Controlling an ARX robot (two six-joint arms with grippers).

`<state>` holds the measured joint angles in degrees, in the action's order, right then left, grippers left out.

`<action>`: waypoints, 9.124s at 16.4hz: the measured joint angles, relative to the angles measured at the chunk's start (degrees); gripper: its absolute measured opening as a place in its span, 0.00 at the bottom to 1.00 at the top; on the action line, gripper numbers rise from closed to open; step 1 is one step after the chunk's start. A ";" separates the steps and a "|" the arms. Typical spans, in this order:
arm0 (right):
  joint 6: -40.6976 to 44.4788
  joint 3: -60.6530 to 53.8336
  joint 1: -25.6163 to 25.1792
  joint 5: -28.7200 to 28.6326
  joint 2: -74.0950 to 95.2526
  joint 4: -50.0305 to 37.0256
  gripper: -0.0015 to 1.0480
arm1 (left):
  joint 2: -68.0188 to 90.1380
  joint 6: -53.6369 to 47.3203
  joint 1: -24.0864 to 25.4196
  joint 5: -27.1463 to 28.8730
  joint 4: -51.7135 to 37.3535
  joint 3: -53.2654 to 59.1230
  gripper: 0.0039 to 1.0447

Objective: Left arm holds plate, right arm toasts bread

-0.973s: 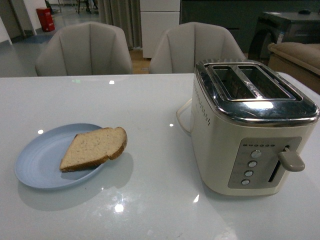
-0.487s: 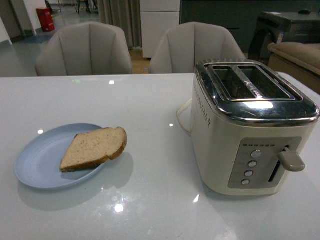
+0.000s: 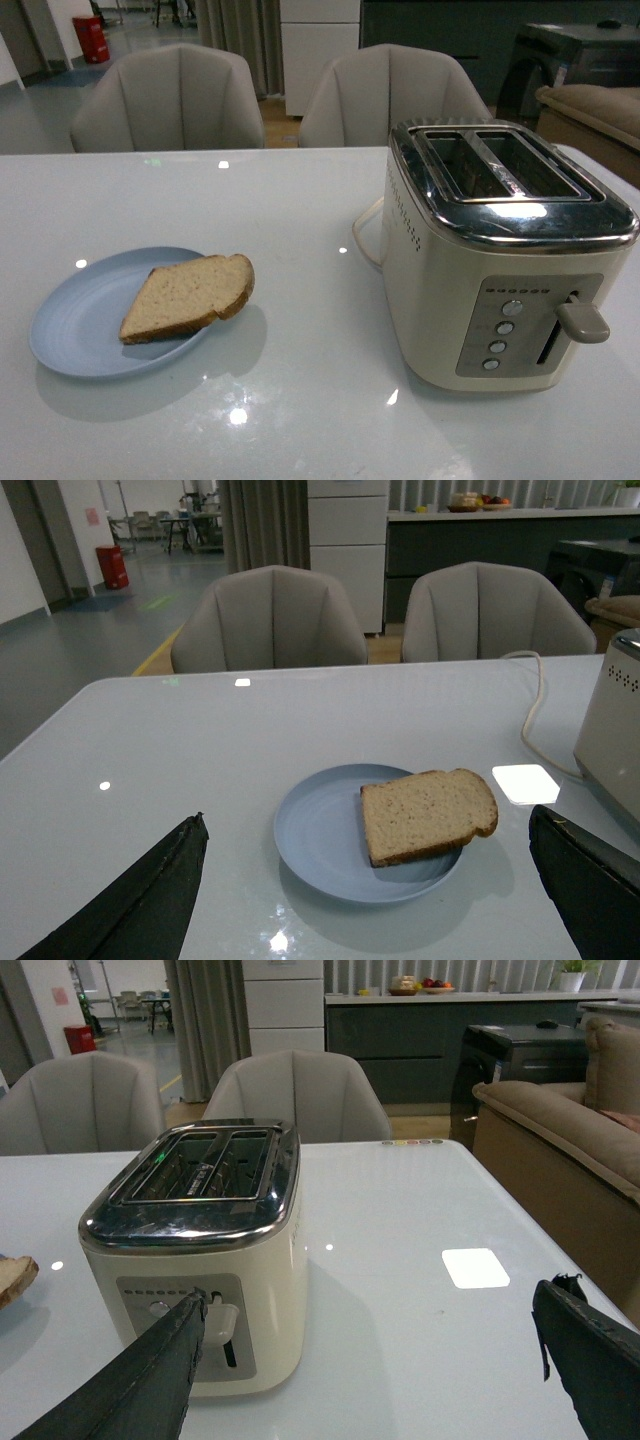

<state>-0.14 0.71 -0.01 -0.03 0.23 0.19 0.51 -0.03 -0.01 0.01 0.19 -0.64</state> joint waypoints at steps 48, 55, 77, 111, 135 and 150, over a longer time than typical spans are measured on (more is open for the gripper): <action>0.00 0.00 0.00 0.00 0.00 0.00 0.94 | 129.61 4.59 9.77 -8.59 -58.53 -44.76 0.02; 0.00 0.00 0.00 0.00 -0.02 0.00 0.94 | 125.15 7.50 10.95 -10.38 -53.35 -42.58 0.02; 0.00 0.00 0.00 0.00 0.00 0.00 0.94 | 78.38 26.18 -10.16 -4.44 -3.96 -47.43 0.02; 9.01 24.22 11.74 21.20 34.97 -7.65 0.94 | 77.75 23.98 -11.52 -3.63 -4.50 -48.83 0.02; -55.12 48.28 25.51 -6.03 74.88 -2.38 0.94 | 77.75 24.00 -11.52 -3.65 -4.48 -48.83 0.02; -48.06 48.89 25.77 1.57 69.59 -3.72 0.03 | 77.75 24.02 -11.52 -3.65 -4.55 -48.83 0.02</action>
<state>-48.21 49.60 25.76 1.54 69.82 -3.53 78.26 23.99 -11.53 -3.64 -4.36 -49.47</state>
